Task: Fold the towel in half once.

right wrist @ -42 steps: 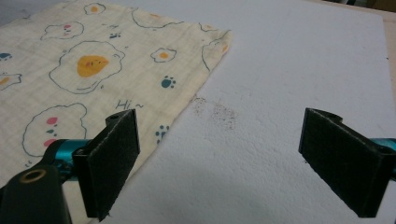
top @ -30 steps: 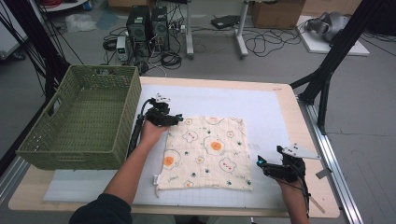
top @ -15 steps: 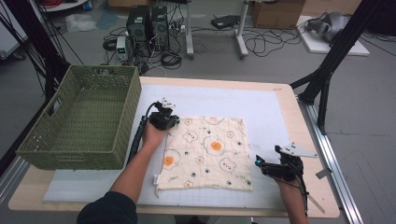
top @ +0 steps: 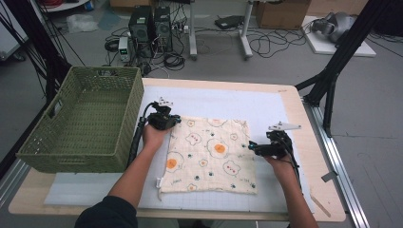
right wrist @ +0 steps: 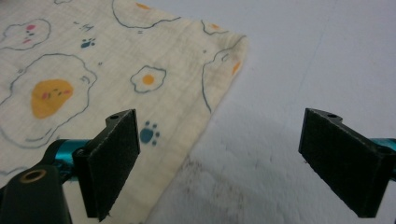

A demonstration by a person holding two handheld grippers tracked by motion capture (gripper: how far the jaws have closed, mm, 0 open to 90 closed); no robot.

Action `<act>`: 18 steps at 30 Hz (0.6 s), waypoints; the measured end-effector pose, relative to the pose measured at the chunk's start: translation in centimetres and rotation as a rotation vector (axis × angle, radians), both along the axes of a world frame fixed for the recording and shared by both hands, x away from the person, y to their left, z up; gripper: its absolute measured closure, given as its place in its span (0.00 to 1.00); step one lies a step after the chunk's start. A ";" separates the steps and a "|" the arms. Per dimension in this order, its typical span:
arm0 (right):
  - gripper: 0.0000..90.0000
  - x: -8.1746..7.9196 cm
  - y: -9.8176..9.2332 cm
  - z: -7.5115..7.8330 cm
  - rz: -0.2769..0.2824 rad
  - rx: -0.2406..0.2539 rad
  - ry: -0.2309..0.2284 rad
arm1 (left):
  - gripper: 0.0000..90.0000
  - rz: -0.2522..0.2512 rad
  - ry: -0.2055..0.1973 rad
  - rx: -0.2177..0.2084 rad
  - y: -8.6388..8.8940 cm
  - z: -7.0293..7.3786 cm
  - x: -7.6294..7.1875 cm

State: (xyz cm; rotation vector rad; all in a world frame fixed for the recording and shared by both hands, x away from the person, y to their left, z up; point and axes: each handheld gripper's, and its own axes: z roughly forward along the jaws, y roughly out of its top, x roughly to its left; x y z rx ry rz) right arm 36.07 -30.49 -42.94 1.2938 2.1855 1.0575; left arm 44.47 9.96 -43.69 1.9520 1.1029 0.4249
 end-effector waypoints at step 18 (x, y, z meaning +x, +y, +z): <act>0.53 7.4 3.1 -1.4 -0.012 -0.017 0.028 | 0.93 -0.007 0.008 -0.031 0.1 0.1 -0.2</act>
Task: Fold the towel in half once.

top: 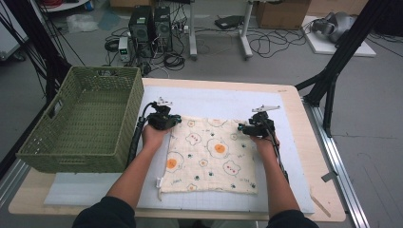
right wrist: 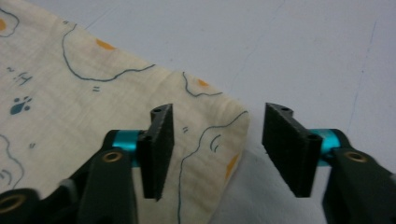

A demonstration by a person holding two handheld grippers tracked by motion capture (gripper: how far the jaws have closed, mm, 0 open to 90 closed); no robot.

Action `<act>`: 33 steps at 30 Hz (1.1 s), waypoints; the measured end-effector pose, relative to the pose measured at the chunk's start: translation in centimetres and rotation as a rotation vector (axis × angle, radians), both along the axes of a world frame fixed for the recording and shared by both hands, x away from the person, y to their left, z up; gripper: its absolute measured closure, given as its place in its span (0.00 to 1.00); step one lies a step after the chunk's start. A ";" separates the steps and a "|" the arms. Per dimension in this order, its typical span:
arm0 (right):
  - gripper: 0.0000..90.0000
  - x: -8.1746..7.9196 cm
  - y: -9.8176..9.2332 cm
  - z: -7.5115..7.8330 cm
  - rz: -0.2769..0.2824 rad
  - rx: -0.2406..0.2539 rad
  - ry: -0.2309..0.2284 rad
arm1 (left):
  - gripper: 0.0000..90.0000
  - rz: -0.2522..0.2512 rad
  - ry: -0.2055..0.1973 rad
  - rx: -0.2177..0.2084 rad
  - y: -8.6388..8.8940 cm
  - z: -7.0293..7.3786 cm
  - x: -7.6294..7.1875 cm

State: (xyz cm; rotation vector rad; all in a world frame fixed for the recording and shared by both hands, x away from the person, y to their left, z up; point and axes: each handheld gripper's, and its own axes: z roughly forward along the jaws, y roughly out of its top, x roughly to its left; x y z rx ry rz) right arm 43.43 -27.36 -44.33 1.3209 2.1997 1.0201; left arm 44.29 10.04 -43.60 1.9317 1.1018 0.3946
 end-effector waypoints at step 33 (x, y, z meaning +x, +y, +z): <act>0.96 -5.2 -0.6 3.7 0.088 0.017 -0.138 | 0.93 -0.031 -0.150 -0.137 2.3 2.6 -5.2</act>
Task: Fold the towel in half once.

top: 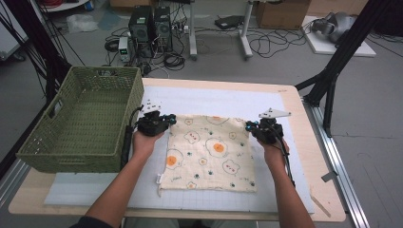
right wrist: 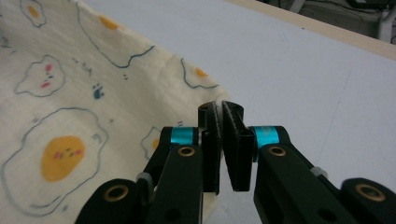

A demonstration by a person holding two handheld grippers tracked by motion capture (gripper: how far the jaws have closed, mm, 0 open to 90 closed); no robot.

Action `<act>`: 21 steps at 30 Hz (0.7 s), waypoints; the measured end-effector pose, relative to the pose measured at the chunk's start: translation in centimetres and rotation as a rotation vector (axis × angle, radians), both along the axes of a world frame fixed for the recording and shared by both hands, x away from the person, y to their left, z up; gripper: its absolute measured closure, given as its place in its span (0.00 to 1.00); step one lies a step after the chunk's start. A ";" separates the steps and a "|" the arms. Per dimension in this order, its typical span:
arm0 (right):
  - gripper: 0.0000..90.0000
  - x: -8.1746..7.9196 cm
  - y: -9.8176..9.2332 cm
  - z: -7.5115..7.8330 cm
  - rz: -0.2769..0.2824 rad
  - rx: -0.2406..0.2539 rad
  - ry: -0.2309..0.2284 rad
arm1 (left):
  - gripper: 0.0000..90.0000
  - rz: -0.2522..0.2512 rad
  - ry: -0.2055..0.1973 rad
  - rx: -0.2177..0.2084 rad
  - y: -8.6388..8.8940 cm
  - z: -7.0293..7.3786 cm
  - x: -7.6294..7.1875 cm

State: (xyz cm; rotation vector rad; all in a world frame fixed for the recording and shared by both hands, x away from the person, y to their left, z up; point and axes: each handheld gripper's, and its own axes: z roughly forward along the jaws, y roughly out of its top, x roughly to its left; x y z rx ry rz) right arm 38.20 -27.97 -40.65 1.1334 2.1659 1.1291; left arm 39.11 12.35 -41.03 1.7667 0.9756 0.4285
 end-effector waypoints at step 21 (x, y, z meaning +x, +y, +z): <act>0.95 -9.7 -1.5 -1.7 0.053 0.002 -0.022 | 0.93 -0.113 -0.044 0.006 0.3 -0.7 -8.5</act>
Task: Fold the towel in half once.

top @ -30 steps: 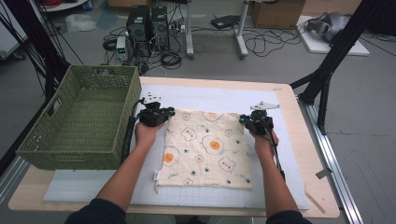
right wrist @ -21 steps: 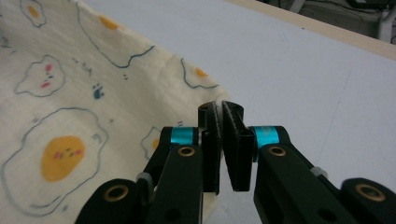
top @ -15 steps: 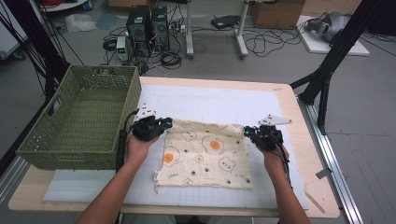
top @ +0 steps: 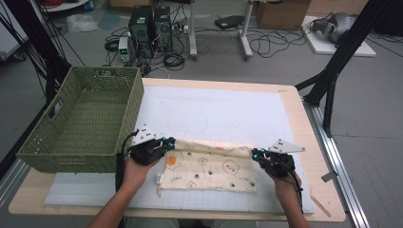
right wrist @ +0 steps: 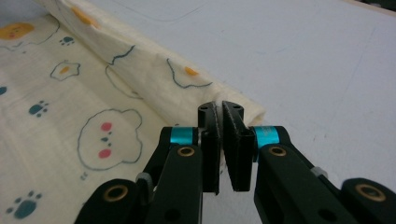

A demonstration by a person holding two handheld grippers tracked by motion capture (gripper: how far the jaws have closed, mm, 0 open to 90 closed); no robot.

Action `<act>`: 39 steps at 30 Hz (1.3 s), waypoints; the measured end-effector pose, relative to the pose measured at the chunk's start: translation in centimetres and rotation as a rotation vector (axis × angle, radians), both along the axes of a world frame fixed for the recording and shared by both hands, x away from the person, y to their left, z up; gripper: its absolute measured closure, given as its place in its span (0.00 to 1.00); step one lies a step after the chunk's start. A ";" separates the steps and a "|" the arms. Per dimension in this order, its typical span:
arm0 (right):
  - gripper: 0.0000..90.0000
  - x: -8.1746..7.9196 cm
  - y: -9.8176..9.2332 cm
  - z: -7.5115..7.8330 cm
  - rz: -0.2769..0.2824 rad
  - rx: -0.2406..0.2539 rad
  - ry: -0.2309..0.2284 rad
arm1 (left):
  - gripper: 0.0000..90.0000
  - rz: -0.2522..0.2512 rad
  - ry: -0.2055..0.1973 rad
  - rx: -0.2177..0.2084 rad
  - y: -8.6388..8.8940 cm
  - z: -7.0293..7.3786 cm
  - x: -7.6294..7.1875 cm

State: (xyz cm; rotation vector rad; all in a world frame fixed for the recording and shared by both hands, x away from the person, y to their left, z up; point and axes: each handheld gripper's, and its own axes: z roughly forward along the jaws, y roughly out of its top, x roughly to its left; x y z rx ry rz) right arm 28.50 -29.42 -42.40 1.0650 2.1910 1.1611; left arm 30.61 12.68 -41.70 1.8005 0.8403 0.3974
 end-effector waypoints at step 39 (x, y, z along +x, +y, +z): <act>0.71 -4.5 -1.6 0.1 0.006 0.003 0.015 | 0.51 0.049 0.059 -0.069 2.6 -1.4 -1.8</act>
